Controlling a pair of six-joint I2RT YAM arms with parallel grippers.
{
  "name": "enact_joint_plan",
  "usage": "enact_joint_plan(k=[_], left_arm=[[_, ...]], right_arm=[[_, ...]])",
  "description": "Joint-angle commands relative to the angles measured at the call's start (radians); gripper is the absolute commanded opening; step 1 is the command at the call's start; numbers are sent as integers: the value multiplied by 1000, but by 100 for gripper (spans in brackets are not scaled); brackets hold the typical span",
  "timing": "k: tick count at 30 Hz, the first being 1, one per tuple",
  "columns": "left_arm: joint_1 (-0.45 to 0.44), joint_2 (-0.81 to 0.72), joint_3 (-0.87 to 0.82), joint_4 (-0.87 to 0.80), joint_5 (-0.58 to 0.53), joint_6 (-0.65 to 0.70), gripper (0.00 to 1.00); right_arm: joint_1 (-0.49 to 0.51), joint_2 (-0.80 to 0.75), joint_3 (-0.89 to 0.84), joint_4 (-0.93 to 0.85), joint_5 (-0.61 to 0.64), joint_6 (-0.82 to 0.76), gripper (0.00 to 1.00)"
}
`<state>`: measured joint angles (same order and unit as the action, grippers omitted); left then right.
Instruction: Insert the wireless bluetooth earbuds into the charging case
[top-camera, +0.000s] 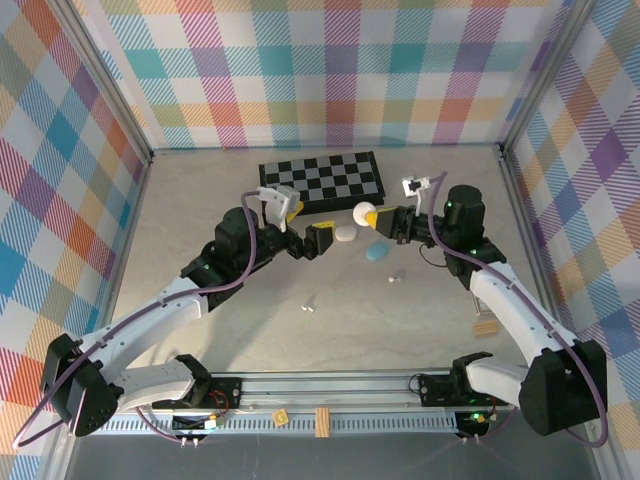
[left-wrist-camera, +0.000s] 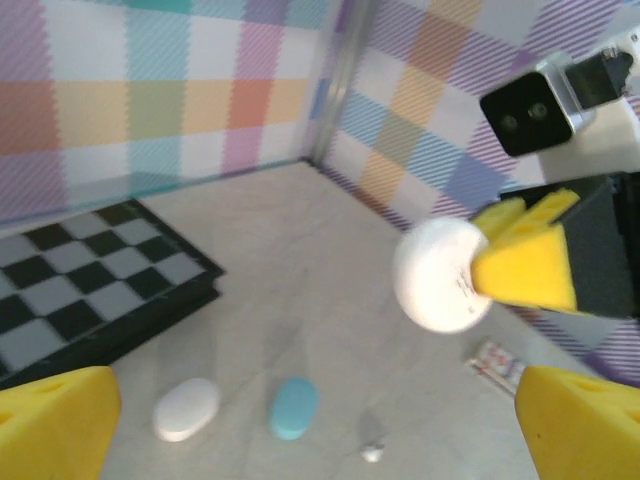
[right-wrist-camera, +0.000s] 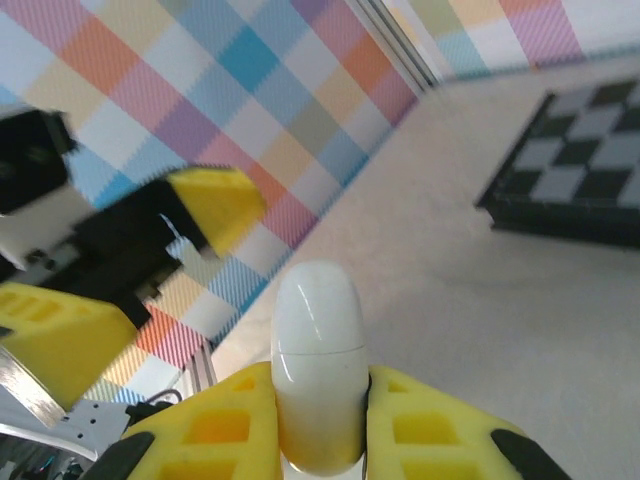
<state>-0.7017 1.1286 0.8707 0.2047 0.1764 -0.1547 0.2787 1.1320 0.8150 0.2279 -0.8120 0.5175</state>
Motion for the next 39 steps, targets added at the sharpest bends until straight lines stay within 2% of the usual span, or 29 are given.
enact_joint_plan(k=[1,4,11,14,18,26,39], left_arm=[[-5,19,7,150,203,-111,98],[-5,62,23,209,326,-114,76],[-24,89,-13,440,474,-96,65],[-39,103,23,380,515,-61,63],[-60,114,40,346,513,-29,56],[-62,114,45,389,515,-36,30],[-62,100,49,423,535,-53,28]], right_arm=[[-1,-42,-10,282,-100,101,12],[0,-48,-16,378,-170,147,11],[48,-55,5,369,-227,102,11],[66,-52,11,363,-226,88,11],[82,-43,10,386,-237,86,11],[102,-29,0,443,-242,100,11],[108,-49,-7,329,-252,16,11]])
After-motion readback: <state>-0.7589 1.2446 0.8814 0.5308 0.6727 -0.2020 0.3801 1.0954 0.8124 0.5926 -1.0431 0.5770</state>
